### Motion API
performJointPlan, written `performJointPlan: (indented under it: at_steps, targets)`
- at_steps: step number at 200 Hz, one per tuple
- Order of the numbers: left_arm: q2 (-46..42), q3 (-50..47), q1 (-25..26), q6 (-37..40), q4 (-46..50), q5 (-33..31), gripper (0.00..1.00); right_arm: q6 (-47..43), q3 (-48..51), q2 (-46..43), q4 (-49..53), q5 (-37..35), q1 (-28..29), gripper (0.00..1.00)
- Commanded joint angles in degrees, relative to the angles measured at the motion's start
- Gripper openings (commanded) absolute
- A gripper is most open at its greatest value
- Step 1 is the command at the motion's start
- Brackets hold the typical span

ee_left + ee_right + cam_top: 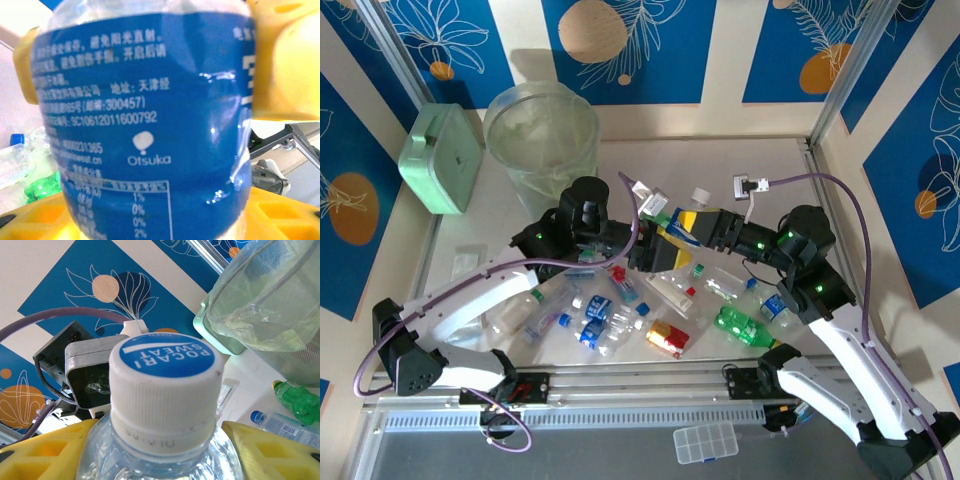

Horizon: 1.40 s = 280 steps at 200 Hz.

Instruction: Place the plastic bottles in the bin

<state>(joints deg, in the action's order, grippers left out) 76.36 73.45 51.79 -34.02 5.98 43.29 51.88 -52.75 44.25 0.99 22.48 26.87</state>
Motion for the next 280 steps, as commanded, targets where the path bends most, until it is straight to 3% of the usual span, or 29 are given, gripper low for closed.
performJointPlan:
  at_steps: [1,11,28,40,72,100,135,152,197,220,248,280]
  targets:
    - [-0.75,1.21,0.88,2.31,-1.13,2.25,0.56,-1.43,0.28,-0.49,1.05,-2.03,0.63,0.56]
    - [-1.01,1.16,0.86,2.90,-0.92,1.58,0.53,-1.97,0.13,-0.69,1.80,-2.71,0.89,0.63]
    - [-1.59,1.35,0.87,4.08,0.25,0.13,0.52,-3.61,-0.48,-1.56,3.95,-4.70,1.25,0.90]
    - [-2.06,1.39,0.86,5.24,1.31,-1.47,0.51,-4.99,-1.29,-2.55,5.96,-6.06,1.25,1.00]
    - [-3.20,2.95,0.69,9.54,6.54,-7.40,0.49,-9.60,-5.26,-5.13,12.86,-9.72,1.25,0.99]
    - [-4.72,5.04,-0.43,14.43,11.86,-19.82,0.47,-11.00,-7.53,-7.80,16.82,-14.53,1.25,0.99]
    - [-4.47,7.74,-7.57,13.19,13.24,-26.18,0.12,-9.60,-9.21,-7.10,17.93,-13.81,1.25,1.00]
    - [-3.13,10.55,-11.90,12.64,14.54,-26.95,0.00,-10.03,-10.29,-5.82,18.97,-13.64,1.25,1.00]
    - [2.18,20.42,-25.63,13.44,18.27,-34.95,0.00,-9.86,-9.19,-4.35,15.96,-13.52,1.16,1.00]
    - [6.78,25.50,-28.87,11.52,21.15,-44.13,0.00,-10.24,-10.24,-2.00,16.32,-13.74,1.17,1.00]
    - [11.73,28.41,-32.88,6.82,20.16,-48.25,0.00,-9.38,-12.42,0.90,17.08,-12.74,0.99,0.99]
    - [21.47,38.74,-35.90,-1.13,30.21,-52.24,0.00,-10.11,-16.09,3.60,20.42,-12.77,0.90,0.99]
